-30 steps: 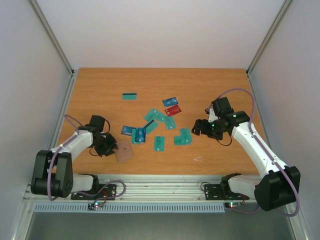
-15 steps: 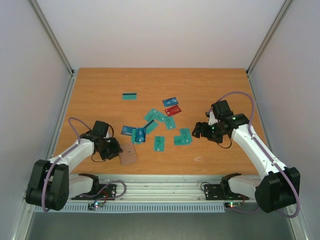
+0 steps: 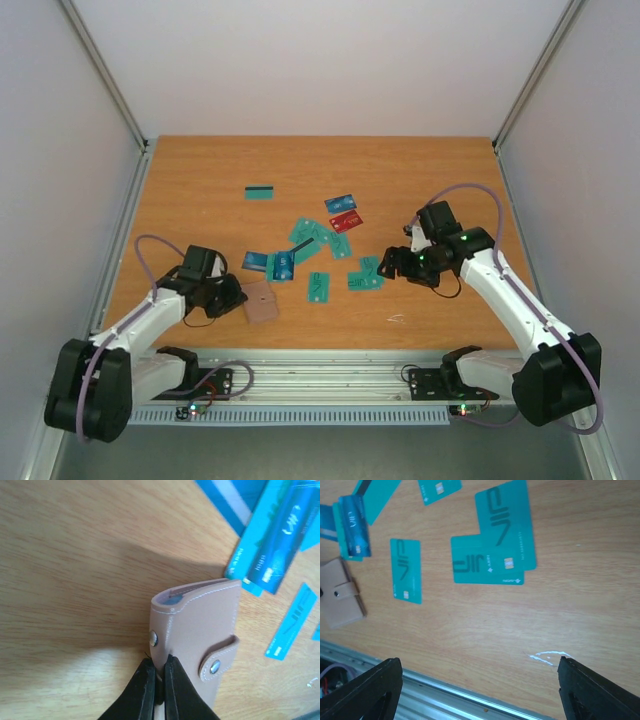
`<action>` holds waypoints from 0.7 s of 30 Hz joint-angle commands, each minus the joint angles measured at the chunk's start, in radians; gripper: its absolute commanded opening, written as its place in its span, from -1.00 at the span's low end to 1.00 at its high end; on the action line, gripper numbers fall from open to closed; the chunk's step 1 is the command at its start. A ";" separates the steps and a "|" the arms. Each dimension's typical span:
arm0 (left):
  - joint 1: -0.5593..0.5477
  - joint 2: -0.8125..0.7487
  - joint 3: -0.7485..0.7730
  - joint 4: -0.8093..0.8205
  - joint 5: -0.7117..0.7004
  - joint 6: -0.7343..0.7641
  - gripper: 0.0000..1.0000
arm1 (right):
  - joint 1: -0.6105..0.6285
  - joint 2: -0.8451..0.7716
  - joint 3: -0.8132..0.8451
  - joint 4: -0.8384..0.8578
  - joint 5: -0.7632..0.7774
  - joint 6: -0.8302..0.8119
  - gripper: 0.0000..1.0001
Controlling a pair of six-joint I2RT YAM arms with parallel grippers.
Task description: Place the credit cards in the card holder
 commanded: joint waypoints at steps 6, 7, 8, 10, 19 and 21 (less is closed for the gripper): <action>-0.038 -0.163 0.049 -0.028 0.057 0.032 -0.99 | 0.084 0.012 0.064 0.065 -0.201 -0.039 0.72; -0.049 -0.170 0.067 -0.039 0.058 0.034 -0.99 | 0.096 0.019 0.074 0.068 -0.219 -0.043 0.72; -0.063 -0.173 0.088 -0.048 0.058 0.036 -0.99 | 0.111 0.028 0.085 0.069 -0.235 -0.045 0.72; -0.096 -0.162 0.134 -0.078 0.051 0.042 -0.99 | 0.137 0.044 0.108 0.070 -0.259 -0.049 0.71; -0.262 -0.046 0.368 -0.183 -0.022 0.030 -0.99 | 0.284 0.115 0.218 0.069 -0.173 -0.018 0.69; -0.307 -0.019 0.413 -0.197 -0.051 0.018 -0.99 | 0.322 0.135 0.242 0.071 -0.132 0.007 0.68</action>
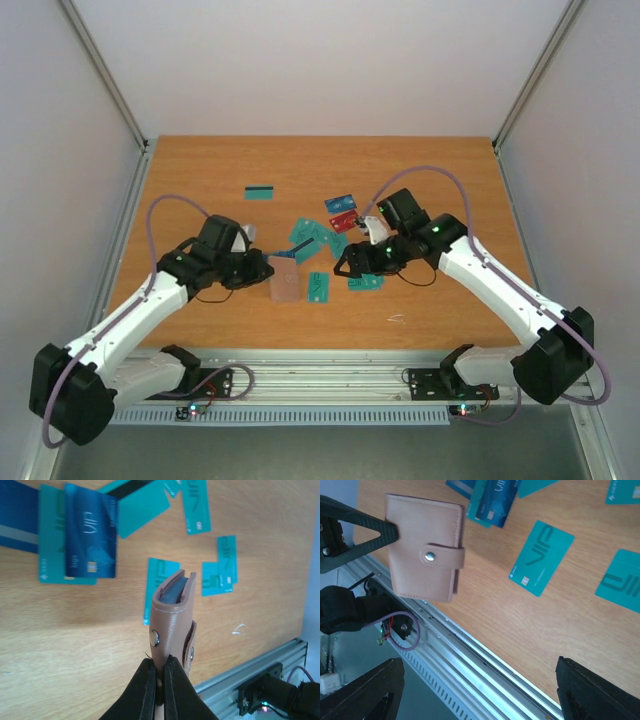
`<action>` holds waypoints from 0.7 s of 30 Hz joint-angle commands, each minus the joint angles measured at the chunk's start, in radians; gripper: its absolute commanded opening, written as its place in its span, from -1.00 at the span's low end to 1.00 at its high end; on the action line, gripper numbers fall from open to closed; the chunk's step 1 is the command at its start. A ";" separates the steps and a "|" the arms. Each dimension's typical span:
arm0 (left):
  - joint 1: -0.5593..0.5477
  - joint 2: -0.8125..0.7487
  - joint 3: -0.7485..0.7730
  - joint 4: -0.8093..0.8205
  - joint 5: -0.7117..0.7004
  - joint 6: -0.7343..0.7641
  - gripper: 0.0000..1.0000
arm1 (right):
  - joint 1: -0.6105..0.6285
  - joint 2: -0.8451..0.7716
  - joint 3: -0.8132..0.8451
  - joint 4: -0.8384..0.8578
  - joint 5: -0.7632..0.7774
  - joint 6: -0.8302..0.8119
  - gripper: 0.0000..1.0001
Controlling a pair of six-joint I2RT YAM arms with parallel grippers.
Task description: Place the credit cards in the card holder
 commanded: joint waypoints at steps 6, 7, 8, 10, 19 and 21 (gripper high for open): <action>-0.198 0.129 0.214 -0.066 -0.150 -0.068 -0.99 | 0.146 0.101 0.129 -0.011 0.192 0.133 0.63; -0.215 0.143 0.233 -0.068 -0.162 -0.075 -0.99 | 0.151 0.115 0.141 -0.024 0.208 0.152 0.62; -0.229 0.160 0.250 -0.065 -0.171 -0.081 -0.99 | 0.155 0.127 0.153 -0.034 0.218 0.167 0.60; -0.254 0.202 0.283 -0.062 -0.182 -0.091 -0.99 | 0.159 0.143 0.163 -0.052 0.239 0.186 0.56; -0.324 0.299 0.399 -0.064 -0.220 -0.112 -0.99 | 0.160 0.170 0.167 -0.068 0.238 0.229 0.30; -0.334 0.310 0.416 -0.065 -0.224 -0.113 -0.99 | 0.161 0.178 0.166 -0.072 0.240 0.233 0.26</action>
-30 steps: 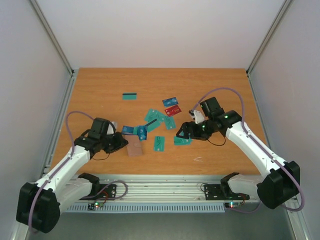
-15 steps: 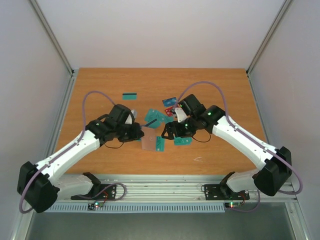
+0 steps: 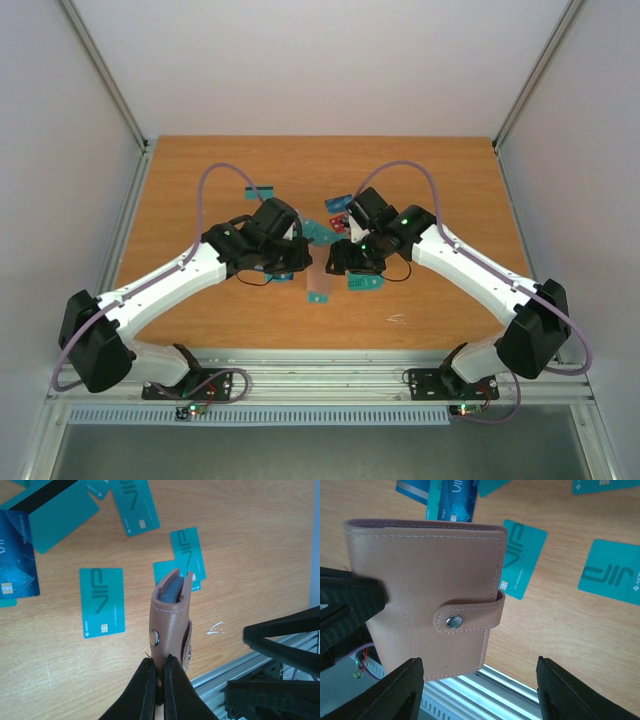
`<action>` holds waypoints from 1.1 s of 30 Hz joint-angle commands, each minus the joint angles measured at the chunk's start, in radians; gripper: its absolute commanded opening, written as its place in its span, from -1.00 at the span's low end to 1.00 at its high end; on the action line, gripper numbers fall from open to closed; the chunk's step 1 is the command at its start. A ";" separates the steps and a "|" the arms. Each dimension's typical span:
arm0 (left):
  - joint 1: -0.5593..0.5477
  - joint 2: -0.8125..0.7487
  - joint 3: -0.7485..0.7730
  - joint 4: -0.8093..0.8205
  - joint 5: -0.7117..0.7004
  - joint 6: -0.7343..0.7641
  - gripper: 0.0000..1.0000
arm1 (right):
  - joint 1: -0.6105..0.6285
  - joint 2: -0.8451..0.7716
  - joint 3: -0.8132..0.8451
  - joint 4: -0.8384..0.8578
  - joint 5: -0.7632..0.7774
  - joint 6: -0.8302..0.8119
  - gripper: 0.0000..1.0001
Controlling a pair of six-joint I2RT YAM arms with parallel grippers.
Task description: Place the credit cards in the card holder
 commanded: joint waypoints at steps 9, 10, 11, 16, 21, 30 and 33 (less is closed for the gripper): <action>-0.028 0.030 0.085 0.020 -0.022 -0.016 -0.99 | 0.007 0.049 0.027 0.010 -0.003 0.051 0.17; -0.028 0.028 0.086 0.018 -0.022 -0.016 -0.99 | 0.007 0.051 0.029 0.010 0.008 0.050 0.16; -0.028 0.024 0.087 0.016 -0.022 -0.016 -1.00 | 0.006 0.051 0.029 0.010 0.016 0.052 0.15; -0.029 0.026 0.093 0.022 -0.004 -0.007 -0.99 | 0.007 0.060 0.024 0.027 0.012 0.052 0.15; -0.028 0.033 0.103 0.022 0.010 0.007 -0.99 | 0.007 0.068 0.033 0.029 0.037 0.048 0.14; -0.029 0.030 0.112 0.010 0.007 0.023 -0.99 | 0.007 0.094 0.062 -0.061 0.189 0.043 0.10; -0.029 0.034 0.116 0.007 0.007 0.028 -0.99 | 0.007 0.096 0.073 -0.084 0.235 0.037 0.08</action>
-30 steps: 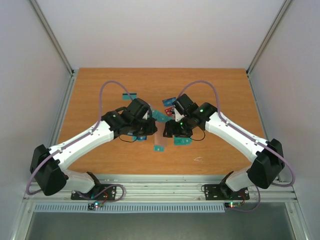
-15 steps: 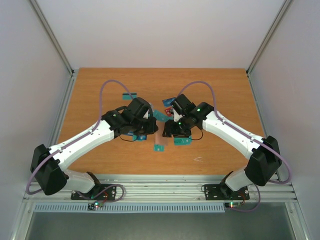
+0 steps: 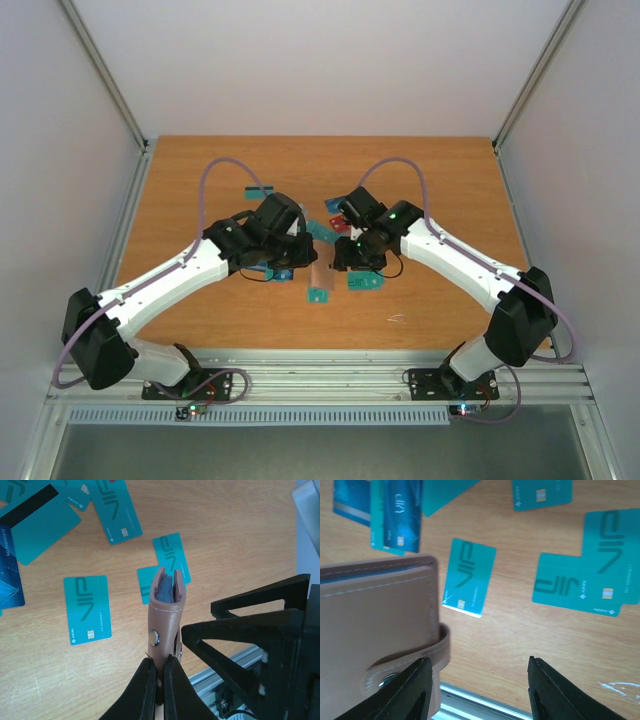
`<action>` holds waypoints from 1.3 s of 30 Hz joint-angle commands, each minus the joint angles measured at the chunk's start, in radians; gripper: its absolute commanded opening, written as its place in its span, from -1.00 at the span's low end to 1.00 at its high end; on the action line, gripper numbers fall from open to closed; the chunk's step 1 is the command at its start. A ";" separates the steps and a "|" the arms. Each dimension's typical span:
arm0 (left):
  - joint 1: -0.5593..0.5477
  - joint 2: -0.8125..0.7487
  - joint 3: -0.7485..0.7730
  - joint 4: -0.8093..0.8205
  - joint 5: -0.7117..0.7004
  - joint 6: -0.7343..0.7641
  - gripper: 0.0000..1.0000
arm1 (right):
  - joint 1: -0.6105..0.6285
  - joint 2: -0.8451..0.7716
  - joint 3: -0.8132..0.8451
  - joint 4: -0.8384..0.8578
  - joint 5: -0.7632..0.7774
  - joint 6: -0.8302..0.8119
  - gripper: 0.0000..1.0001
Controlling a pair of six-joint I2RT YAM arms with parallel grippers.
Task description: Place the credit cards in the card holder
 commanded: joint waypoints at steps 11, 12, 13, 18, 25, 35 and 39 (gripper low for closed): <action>-0.007 0.027 0.059 0.004 0.020 0.032 -0.99 | 0.002 -0.136 -0.012 0.055 -0.035 -0.020 0.15; -0.008 0.027 0.059 0.005 0.023 0.032 -0.99 | 0.002 -0.144 -0.015 0.070 -0.065 -0.014 0.15; -0.008 0.026 0.058 0.004 0.025 0.032 -0.99 | 0.002 -0.148 -0.020 0.087 -0.092 -0.006 0.16; -0.007 0.017 0.062 0.005 0.027 0.030 -0.99 | 0.000 -0.127 -0.041 0.135 -0.156 0.030 0.16; -0.008 -0.008 0.058 0.007 0.027 0.025 -0.99 | -0.019 -0.061 -0.040 0.096 -0.142 0.067 0.12; -0.008 -0.028 0.034 0.052 0.035 0.017 -0.99 | -0.024 -0.005 -0.066 0.054 -0.106 0.057 0.09; -0.008 -0.034 0.027 0.063 0.039 0.014 -0.99 | -0.024 0.021 -0.068 0.047 -0.088 0.048 0.09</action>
